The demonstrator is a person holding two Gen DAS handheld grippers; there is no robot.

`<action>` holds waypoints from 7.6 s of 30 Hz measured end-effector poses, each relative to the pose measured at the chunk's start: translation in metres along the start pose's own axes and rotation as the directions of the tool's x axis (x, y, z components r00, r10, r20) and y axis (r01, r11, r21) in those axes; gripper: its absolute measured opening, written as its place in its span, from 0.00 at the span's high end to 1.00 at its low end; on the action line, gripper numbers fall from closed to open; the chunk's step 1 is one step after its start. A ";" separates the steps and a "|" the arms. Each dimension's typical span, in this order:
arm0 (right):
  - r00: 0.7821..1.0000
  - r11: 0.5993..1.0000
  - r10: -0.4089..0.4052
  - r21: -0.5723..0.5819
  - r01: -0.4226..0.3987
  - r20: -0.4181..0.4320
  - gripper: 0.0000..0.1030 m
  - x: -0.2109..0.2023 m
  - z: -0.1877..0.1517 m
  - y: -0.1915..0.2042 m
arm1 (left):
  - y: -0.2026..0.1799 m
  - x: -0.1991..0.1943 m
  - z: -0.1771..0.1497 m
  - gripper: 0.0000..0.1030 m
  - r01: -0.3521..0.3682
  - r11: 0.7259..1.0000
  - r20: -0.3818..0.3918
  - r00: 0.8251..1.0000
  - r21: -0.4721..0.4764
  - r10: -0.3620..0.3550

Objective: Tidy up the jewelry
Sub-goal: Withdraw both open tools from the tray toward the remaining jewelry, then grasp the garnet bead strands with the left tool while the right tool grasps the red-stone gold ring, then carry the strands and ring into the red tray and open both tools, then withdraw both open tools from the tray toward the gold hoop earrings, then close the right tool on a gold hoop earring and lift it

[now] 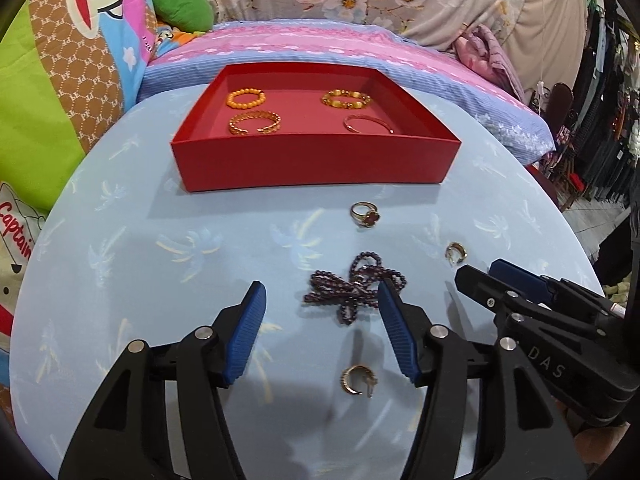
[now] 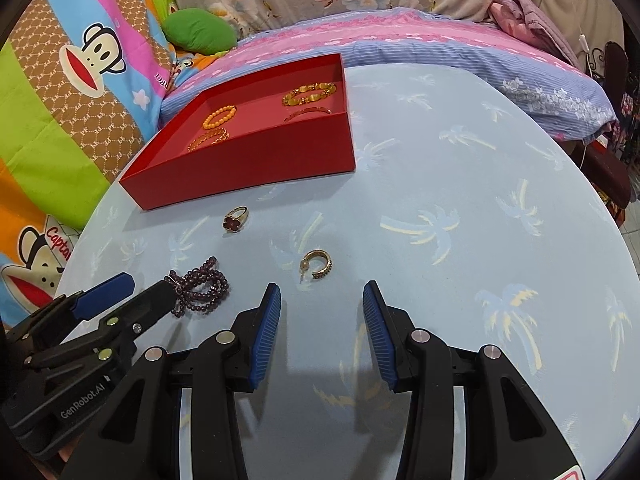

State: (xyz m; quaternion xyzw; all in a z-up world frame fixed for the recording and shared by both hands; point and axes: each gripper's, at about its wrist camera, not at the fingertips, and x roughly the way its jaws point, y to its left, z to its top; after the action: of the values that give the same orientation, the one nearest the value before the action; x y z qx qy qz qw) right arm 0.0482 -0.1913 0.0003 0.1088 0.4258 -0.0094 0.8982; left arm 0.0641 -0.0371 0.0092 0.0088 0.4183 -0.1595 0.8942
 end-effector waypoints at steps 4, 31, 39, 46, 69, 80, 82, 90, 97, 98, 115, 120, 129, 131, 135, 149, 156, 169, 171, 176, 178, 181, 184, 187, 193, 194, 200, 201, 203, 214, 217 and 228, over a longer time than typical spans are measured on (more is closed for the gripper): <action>1.000 1.000 0.002 0.009 -0.002 0.005 0.59 -0.002 -0.002 -0.003 | -0.005 0.008 0.003 0.46 0.015 1.000 -0.019 1.000 -0.010 -0.015; 1.000 1.000 0.001 -0.012 0.000 0.010 0.59 0.000 -0.001 0.003 | 0.026 0.011 0.002 0.95 -0.089 0.995 -0.002 0.996 -0.053 0.089; 1.000 0.998 0.029 -0.053 -0.029 0.010 0.59 0.009 0.008 0.024 | 0.043 0.012 0.004 0.94 -0.108 0.990 -0.003 0.994 -0.092 0.108; 0.998 0.993 0.053 -0.109 -0.051 0.014 0.59 0.024 0.023 0.050 | 0.048 0.015 0.007 0.93 -0.097 0.990 -0.006 0.995 -0.099 0.097; 0.997 0.988 0.073 -0.135 -0.076 -0.033 0.87 0.053 0.040 0.071 | 0.053 0.021 0.013 0.90 -0.079 0.991 -0.008 0.997 -0.108 0.078; 0.996 0.990 0.086 -0.108 -0.088 -0.022 0.87 0.027 0.027 0.057 | 0.053 0.016 0.013 0.95 -0.060 0.991 -0.016 0.998 -0.123 0.059; 0.996 0.991 0.091 -0.096 -0.092 -0.016 0.87 0.020 0.027 0.053 | 0.054 0.013 0.014 0.97 -0.035 0.989 -0.020 0.999 -0.142 0.033; 0.995 0.992 0.099 -0.082 -0.098 0.009 0.87 0.004 0.028 0.046 | 0.047 0.003 0.017 0.96 -0.038 0.991 -0.008 0.999 -0.130 0.037; 0.994 0.992 0.104 -0.077 -0.103 0.013 0.87 -0.003 0.024 0.043 | 0.043 -0.009 0.018 0.97 -0.020 0.993 0.013 1.000 -0.120 0.022; 0.994 0.992 0.106 -0.076 -0.104 0.014 0.87 -0.004 0.024 0.043 | 0.042 -0.011 0.019 0.97 -0.016 0.993 0.017 1.000 -0.119 0.018; 0.983 0.984 0.160 -0.096 -0.152 0.088 0.87 -0.032 0.062 0.047 | 0.019 -0.062 0.080 0.97 0.049 0.998 0.144 0.989 -0.025 -0.045; 0.978 0.981 0.181 -0.095 -0.171 0.104 0.87 -0.027 0.094 0.048 | 0.014 -0.061 0.119 0.97 0.069 0.998 0.178 0.982 0.003 -0.069; 0.982 0.984 0.173 -0.063 -0.168 0.078 0.87 0.022 0.146 0.043 | 0.014 0.003 0.173 0.97 0.117 0.993 0.136 0.984 0.003 -0.116; 0.982 0.983 0.179 -0.046 -0.176 0.059 0.87 0.037 0.152 0.041 | 0.015 0.019 0.179 0.97 0.130 0.992 0.114 0.985 -0.005 -0.128; 0.983 0.983 0.181 -0.027 -0.181 0.022 0.87 0.064 0.160 0.041 | 0.022 0.052 0.184 0.97 0.142 0.990 0.064 0.988 -0.025 -0.140; 0.991 0.989 0.130 -0.066 -0.132 -0.032 0.84 0.106 0.157 0.051 | 0.043 0.098 0.175 0.95 0.100 0.993 0.001 0.995 -0.060 -0.100; 0.995 0.992 0.101 -0.075 -0.101 -0.004 0.66 0.099 0.152 0.050 | 0.049 0.090 0.171 0.78 0.062 0.996 0.016 0.998 -0.057 -0.061; 0.994 0.991 0.106 -0.086 -0.103 0.035 0.66 0.058 0.134 0.049 | 0.045 0.050 0.154 0.75 0.033 0.998 0.058 0.998 -0.054 -0.030; 0.993 0.991 0.111 -0.084 -0.107 0.044 0.66 0.050 0.130 0.049 | 0.041 0.043 0.149 0.74 0.026 0.999 0.065 0.998 -0.045 -0.023; 0.992 0.991 0.110 -0.077 -0.106 0.062 0.66 0.029 0.117 0.046 | 0.035 0.022 0.133 0.68 0.026 0.999 0.081 0.996 -0.044 -0.022; 0.991 0.992 0.113 -0.067 -0.109 0.065 0.66 0.021 0.111 0.042 | 0.033 0.014 0.126 0.68 0.029 0.999 0.086 0.996 -0.038 -0.026; 0.991 0.992 0.114 -0.053 -0.111 0.067 0.66 0.011 0.102 0.037 | 0.028 0.005 0.116 0.68 0.033 0.999 0.086 0.996 -0.032 -0.030; 0.992 0.993 0.112 -0.044 -0.110 0.063 0.66 0.005 0.092 0.033 | 0.022 -0.002 0.106 0.68 0.032 0.999 0.083 0.996 -0.025 -0.030; 0.993 0.994 0.105 -0.040 -0.103 0.057 0.66 -0.001 0.081 0.029 | 0.018 -0.006 0.097 0.68 0.035 0.999 0.079 0.996 -0.021 -0.033; 0.995 0.996 0.091 -0.022 -0.090 0.036 0.66 -0.006 0.059 0.018 | 0.015 -0.012 0.076 0.68 0.033 0.999 0.067 0.997 -0.021 -0.031; 0.996 0.996 0.088 -0.018 -0.088 0.031 0.66 -0.006 0.056 0.017 | 0.014 -0.013 0.071 0.68 0.030 0.999 0.063 0.998 -0.022 -0.028; 0.998 0.999 0.053 -0.003 -0.053 0.016 0.66 -0.007 0.034 0.005 | 0.014 -0.013 0.041 0.68 0.039 0.999 0.018 0.999 -0.029 -0.039; 0.999 0.999 0.049 0.000 -0.049 0.013 0.66 -0.008 0.031 0.003 | 0.014 -0.014 0.035 0.68 0.040 0.999 0.007 0.999 -0.030 -0.040; 0.999 0.999 0.043 0.006 -0.043 0.006 0.66 -0.008 0.024 -0.001 | 0.012 -0.016 0.025 0.68 0.045 0.998 -0.006 0.999 -0.032 -0.045; 1.000 1.000 0.009 -0.026 -0.009 -0.007 0.66 -0.001 0.010 0.001 | -0.003 -0.020 -0.009 0.65 0.038 0.999 -0.049 0.998 -0.021 -0.039; 1.000 0.999 0.006 -0.042 -0.007 -0.008 0.66 0.004 0.012 0.007 | -0.003 -0.021 -0.010 0.65 0.028 0.999 -0.048 0.998 -0.017 -0.029; 0.997 0.992 -0.074 -0.099 0.073 -0.006 0.78 0.020 0.017 0.021 | 0.004 -0.019 -0.012 0.65 0.003 0.999 -0.055 0.998 -0.035 -0.005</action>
State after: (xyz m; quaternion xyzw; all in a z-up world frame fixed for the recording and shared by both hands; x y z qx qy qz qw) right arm 0.0767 -0.1728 -0.0008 0.0487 0.4337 -0.0209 0.8995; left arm 0.0452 -0.0259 0.0153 -0.0032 0.4453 -0.1538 0.8821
